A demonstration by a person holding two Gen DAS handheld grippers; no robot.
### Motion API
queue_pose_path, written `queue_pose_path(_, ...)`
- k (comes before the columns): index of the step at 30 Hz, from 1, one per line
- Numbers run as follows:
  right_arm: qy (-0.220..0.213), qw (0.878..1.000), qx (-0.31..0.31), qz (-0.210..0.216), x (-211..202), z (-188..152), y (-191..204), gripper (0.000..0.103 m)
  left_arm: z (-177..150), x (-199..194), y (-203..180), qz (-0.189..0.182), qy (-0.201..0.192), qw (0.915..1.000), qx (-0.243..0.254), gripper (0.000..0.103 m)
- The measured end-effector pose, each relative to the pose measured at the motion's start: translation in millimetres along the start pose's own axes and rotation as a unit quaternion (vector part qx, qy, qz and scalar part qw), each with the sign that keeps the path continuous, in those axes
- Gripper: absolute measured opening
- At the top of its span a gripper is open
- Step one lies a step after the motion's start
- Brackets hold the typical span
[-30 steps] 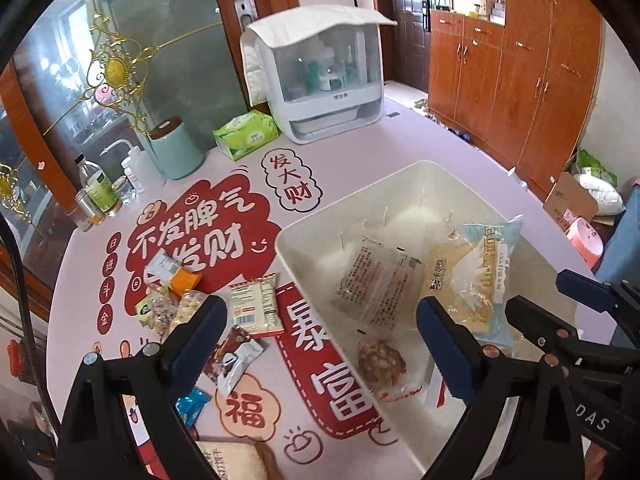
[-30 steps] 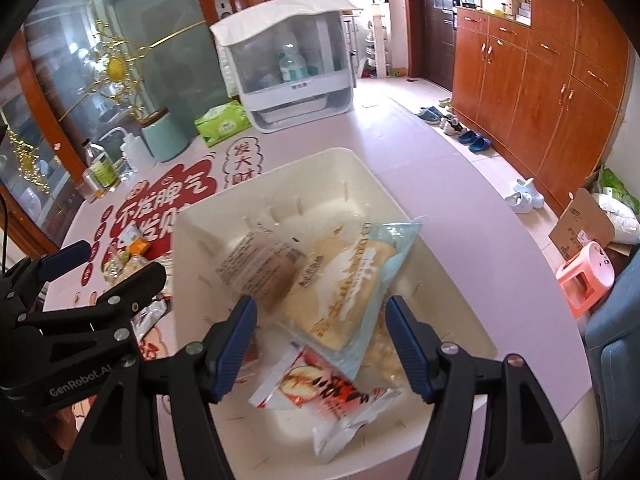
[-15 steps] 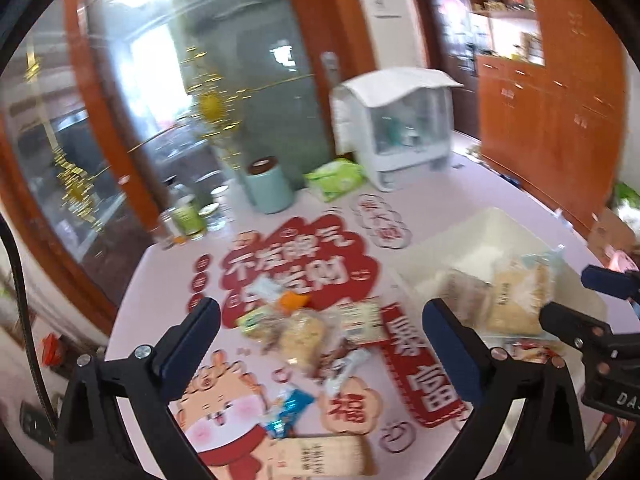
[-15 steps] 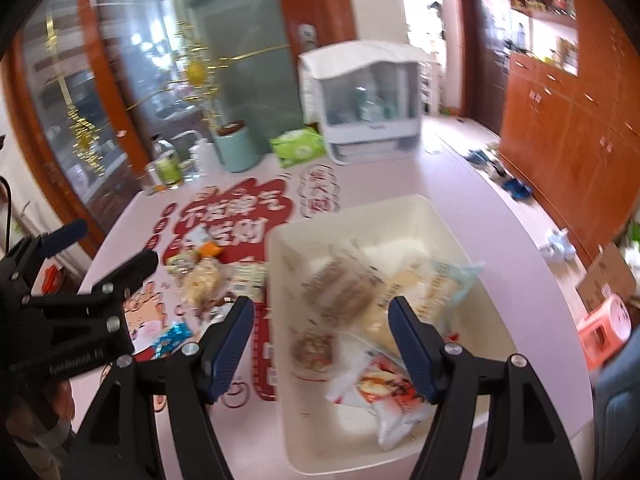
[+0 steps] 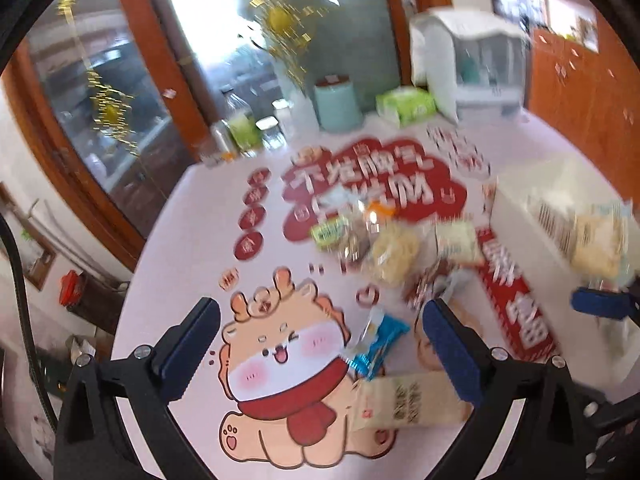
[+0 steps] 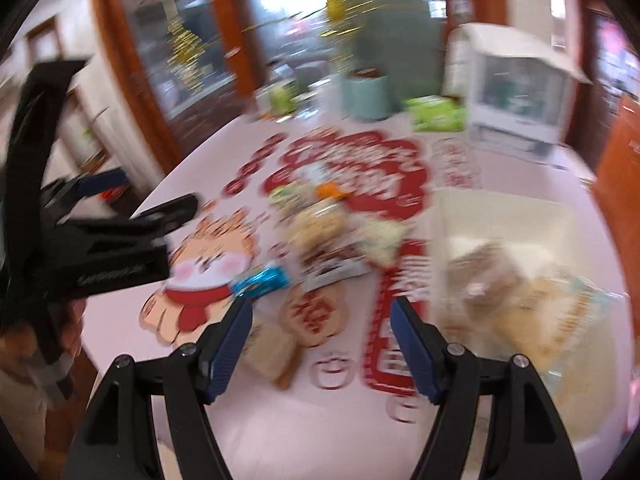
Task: Organize snacks
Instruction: 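Move both open tools back toward the remaining snacks on the table, then grasp the brown soda-cracker bag with right tool while left tool grasps the blue wafer packet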
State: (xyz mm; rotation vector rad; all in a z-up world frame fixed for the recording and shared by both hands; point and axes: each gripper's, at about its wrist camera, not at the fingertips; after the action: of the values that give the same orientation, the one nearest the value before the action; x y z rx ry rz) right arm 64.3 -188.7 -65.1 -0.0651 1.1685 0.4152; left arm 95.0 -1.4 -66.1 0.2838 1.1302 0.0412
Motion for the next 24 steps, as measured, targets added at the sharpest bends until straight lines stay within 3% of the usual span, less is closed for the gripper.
queue_pose_path(3, 0.018, 0.998, -0.067, 0.005, 32.6, -2.4, 22.4, 0.072, -7.2, 20.8, 1.7, 0.000, 0.015, 0.9992, 0.036, 0.101)
queue_pose_path(5, 0.037, 0.993, -0.114, -0.019, 55.2, -4.5, 38.0, 0.072, -10.3, 36.3, 3.9, 0.010, 0.032, 0.9977, 0.060, 0.101)
queue_pose_path(10, 0.080, 0.979, -0.188, -0.013, 97.0, -13.7, 60.1, 0.072, -15.1, 50.3, 15.4, 0.017, 0.049, 0.9964, 0.067, 0.101)
queue_pose_path(17, 0.121, 0.968, -0.215, -0.036, 147.4, -16.3, 75.4, 0.075, -11.6, 65.0, 21.6, 0.005, 0.061, 0.9954, 0.074, 0.101)
queue_pose_path(21, 0.136, 0.967, -0.215, -0.012, 161.9, -9.3, 75.8, 0.076, -4.5, 79.9, 18.7, -0.006, 0.071, 0.9942, 0.080, 0.101)
queue_pose_path(24, 0.133, 0.968, -0.213, -0.014, 162.4, -7.9, 76.3, 0.069, 0.7, 91.5, 15.0, -0.016, 0.080, 0.9931, 0.084, 0.101)
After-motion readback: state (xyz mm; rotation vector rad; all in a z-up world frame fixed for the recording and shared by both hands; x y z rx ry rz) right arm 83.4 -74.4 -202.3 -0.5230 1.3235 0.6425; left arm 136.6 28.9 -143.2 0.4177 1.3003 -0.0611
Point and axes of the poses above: each gripper's, at about its wrist camera, not at the fingertips, and x roughly the way its jaws point, y to its left, z to its top, and after that the axes turned 15 degrees about y, right-handed
